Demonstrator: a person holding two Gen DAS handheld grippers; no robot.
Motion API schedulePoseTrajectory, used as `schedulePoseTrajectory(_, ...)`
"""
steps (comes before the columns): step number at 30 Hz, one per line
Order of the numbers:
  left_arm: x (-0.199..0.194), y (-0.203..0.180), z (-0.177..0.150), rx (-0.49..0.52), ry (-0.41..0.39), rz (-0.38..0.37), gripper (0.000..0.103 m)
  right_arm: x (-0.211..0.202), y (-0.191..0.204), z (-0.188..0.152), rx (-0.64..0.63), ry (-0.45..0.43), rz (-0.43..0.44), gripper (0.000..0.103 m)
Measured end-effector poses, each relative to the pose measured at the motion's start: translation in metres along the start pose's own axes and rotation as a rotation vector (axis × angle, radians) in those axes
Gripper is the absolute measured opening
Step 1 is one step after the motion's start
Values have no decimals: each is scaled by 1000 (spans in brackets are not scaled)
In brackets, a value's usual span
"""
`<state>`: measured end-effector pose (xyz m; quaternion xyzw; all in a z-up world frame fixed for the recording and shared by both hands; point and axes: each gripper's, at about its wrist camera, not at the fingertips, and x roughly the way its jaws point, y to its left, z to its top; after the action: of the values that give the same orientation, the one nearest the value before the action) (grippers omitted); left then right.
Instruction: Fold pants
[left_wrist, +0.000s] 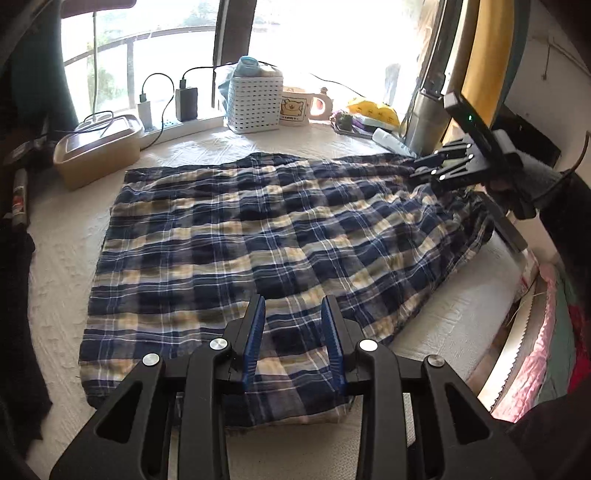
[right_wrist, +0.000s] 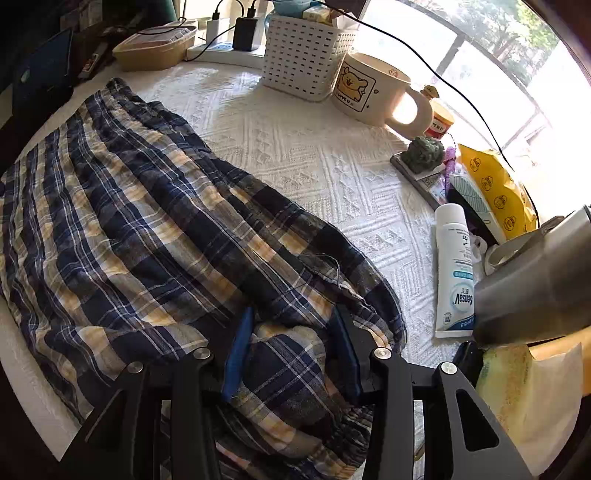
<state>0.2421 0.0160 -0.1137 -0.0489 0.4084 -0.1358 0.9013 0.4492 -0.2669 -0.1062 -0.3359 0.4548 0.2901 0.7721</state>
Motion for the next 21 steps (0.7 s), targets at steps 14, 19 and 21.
schedulePoseTrajectory(14, -33, 73, -43, -251, -26, 198, 31, -14, 17, 87, -68, -151, 104, 67)
schedulePoseTrajectory(19, -42, 97, -55, -318, -50, 202, 31, 7, 81, 160, -209, -152, 178, 67)
schedulePoseTrajectory(21, -42, 103, -56, -322, -59, 191, 31, 19, 107, 185, -259, -142, 199, 67)
